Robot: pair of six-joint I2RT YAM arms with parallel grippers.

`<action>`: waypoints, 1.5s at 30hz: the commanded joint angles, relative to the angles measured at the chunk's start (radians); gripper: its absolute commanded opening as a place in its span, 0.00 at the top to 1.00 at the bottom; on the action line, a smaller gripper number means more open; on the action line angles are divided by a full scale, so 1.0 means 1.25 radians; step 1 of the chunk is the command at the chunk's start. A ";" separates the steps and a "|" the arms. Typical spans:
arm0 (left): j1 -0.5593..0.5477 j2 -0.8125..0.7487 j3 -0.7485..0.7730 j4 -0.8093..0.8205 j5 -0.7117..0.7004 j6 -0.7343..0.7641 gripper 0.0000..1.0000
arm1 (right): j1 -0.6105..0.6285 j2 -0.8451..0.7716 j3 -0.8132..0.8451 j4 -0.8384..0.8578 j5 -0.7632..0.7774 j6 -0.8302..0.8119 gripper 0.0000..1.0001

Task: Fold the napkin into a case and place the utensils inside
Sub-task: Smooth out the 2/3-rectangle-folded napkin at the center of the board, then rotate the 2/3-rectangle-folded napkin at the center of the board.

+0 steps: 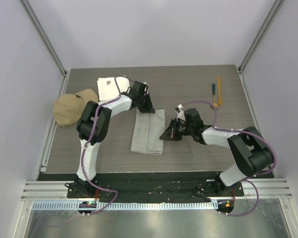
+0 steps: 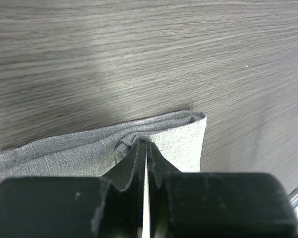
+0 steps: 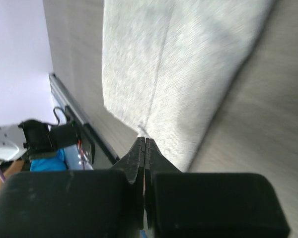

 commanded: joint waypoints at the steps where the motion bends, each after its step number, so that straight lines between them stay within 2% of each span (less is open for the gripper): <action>1: 0.005 -0.035 0.031 -0.050 -0.004 0.028 0.87 | 0.075 0.025 -0.012 0.057 0.011 0.046 0.99; 2: 0.004 -0.058 0.031 -0.053 -0.004 0.028 0.79 | 0.084 0.033 -0.035 0.100 0.011 0.071 0.99; 4: -0.002 -0.090 0.027 -0.071 -0.007 0.036 0.74 | 0.108 0.055 -0.063 0.157 0.010 0.096 0.99; 8: -0.016 -0.177 -0.024 -0.080 -0.023 0.042 0.71 | 0.120 0.092 -0.091 0.188 0.013 0.096 0.99; 12: -0.017 -0.277 -0.115 -0.083 -0.045 0.030 0.70 | 0.120 0.100 -0.109 0.150 0.037 0.048 0.99; 15: -0.017 -0.373 -0.195 -0.123 -0.135 0.047 0.63 | 0.119 0.049 -0.081 0.081 0.045 0.002 0.99; 17: -0.016 -0.410 -0.238 -0.171 -0.202 0.069 0.55 | 0.120 0.008 -0.012 -0.033 0.074 -0.058 0.97; 18: -0.016 -0.430 -0.246 -0.188 -0.227 0.075 0.45 | 0.119 0.003 0.047 -0.098 0.090 -0.081 0.94; 20: -0.013 -0.443 -0.275 -0.217 -0.245 0.082 0.43 | 0.107 0.014 0.103 -0.142 0.100 -0.106 0.92; 22: -0.010 -0.450 -0.314 -0.204 -0.243 0.080 0.39 | 0.097 0.044 0.178 -0.160 0.095 -0.131 0.90; 23: 0.001 -0.448 -0.321 -0.197 -0.233 0.073 0.33 | 0.091 0.064 0.210 -0.178 0.099 -0.144 0.88; 27: 0.041 -0.396 -0.329 -0.159 -0.135 0.066 0.22 | 0.087 0.192 0.369 -0.230 0.104 -0.180 0.82; 29: 0.052 -0.350 -0.308 -0.155 -0.087 0.073 0.22 | 0.087 0.230 0.409 -0.239 0.094 -0.183 0.82; 33: 0.059 -0.309 -0.282 -0.128 -0.077 0.095 0.26 | 0.086 0.292 0.452 -0.236 0.077 -0.181 0.81; 38: 0.068 -0.237 -0.278 -0.101 0.001 0.103 0.31 | 0.079 0.311 0.422 -0.223 0.082 -0.192 0.82; 41: 0.068 -0.241 -0.322 -0.031 0.051 0.071 0.34 | 0.073 0.321 0.403 -0.214 0.083 -0.196 0.83; 45: 0.068 -0.231 -0.336 -0.039 0.059 0.062 0.41 | 0.073 0.344 0.383 -0.192 0.086 -0.191 0.85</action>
